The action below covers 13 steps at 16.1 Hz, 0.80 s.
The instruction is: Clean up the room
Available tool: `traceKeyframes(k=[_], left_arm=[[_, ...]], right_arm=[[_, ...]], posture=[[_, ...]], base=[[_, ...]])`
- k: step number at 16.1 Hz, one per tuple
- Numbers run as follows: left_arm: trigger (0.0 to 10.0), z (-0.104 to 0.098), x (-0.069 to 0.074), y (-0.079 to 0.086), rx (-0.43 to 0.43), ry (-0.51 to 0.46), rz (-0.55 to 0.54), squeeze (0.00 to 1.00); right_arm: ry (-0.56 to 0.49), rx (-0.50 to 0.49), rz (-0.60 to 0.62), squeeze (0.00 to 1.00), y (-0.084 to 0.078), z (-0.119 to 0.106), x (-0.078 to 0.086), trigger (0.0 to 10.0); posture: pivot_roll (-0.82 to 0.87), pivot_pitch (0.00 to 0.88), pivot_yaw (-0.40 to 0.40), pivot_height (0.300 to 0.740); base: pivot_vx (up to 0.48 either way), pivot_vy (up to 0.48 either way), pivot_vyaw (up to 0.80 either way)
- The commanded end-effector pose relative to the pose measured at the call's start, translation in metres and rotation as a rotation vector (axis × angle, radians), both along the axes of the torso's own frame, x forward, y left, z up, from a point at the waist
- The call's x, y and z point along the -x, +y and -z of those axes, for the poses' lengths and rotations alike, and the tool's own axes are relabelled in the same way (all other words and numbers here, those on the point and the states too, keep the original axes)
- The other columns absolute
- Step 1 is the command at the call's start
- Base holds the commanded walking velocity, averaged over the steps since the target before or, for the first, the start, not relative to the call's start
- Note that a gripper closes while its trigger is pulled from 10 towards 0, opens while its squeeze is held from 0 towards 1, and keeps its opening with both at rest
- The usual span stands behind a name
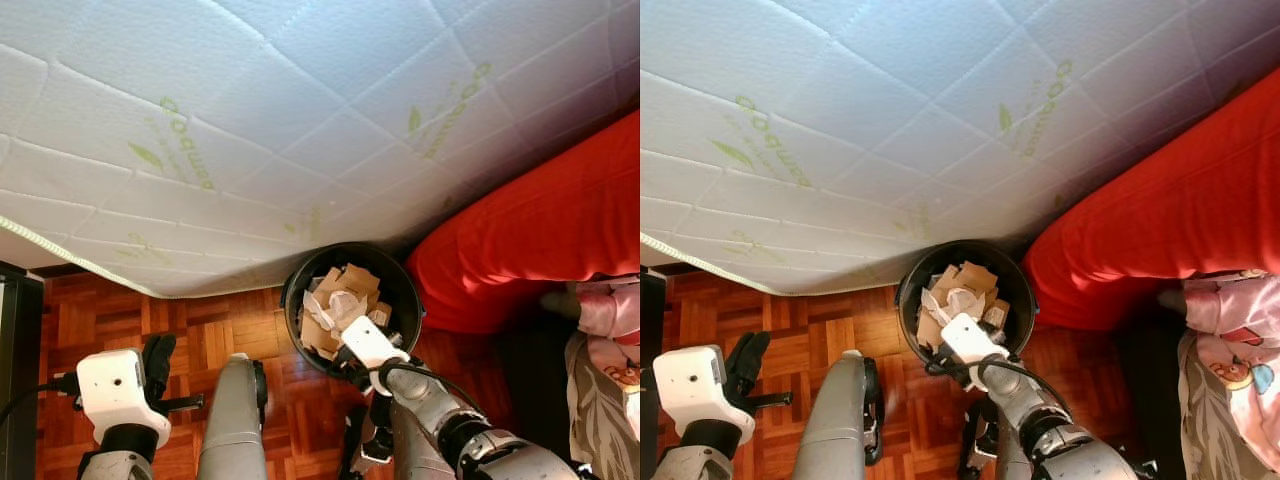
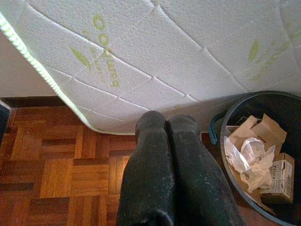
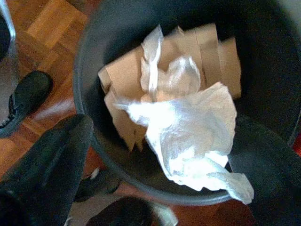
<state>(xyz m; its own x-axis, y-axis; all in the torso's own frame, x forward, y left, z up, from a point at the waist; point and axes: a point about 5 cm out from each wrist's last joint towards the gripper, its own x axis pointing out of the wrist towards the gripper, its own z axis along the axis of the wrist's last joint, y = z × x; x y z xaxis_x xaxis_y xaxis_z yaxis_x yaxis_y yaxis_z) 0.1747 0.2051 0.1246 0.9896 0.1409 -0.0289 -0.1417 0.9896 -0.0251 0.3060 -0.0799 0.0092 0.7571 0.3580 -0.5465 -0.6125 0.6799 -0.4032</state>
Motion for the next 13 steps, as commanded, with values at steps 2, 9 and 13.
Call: traceKeyframes(k=[2,9,13], left_arm=[[10.0,0.004,0.007,0.001,0.007,0.033,-0.012,0.0],[10.0,0.004,0.006,0.001,0.009,0.032,-0.013,0.0],[10.0,0.004,0.006,0.0,0.01,0.031,-0.012,0.0]], right_arm=[[0.006,-0.065,-0.083,0.0,0.015,0.002,0.008,10.0],[-0.245,0.254,-0.145,0.0,0.008,-0.012,-0.008,10.0],[0.162,-0.238,0.209,0.0,0.016,-0.005,-0.004,10.0]], posture=[[0.35,0.535,-0.098,0.641],[0.36,0.538,-0.101,0.641],[0.35,0.54,-0.103,0.641]], base=[[0.0,0.0,0.0],[0.0,0.0,0.0],[0.0,0.0,0.0]])
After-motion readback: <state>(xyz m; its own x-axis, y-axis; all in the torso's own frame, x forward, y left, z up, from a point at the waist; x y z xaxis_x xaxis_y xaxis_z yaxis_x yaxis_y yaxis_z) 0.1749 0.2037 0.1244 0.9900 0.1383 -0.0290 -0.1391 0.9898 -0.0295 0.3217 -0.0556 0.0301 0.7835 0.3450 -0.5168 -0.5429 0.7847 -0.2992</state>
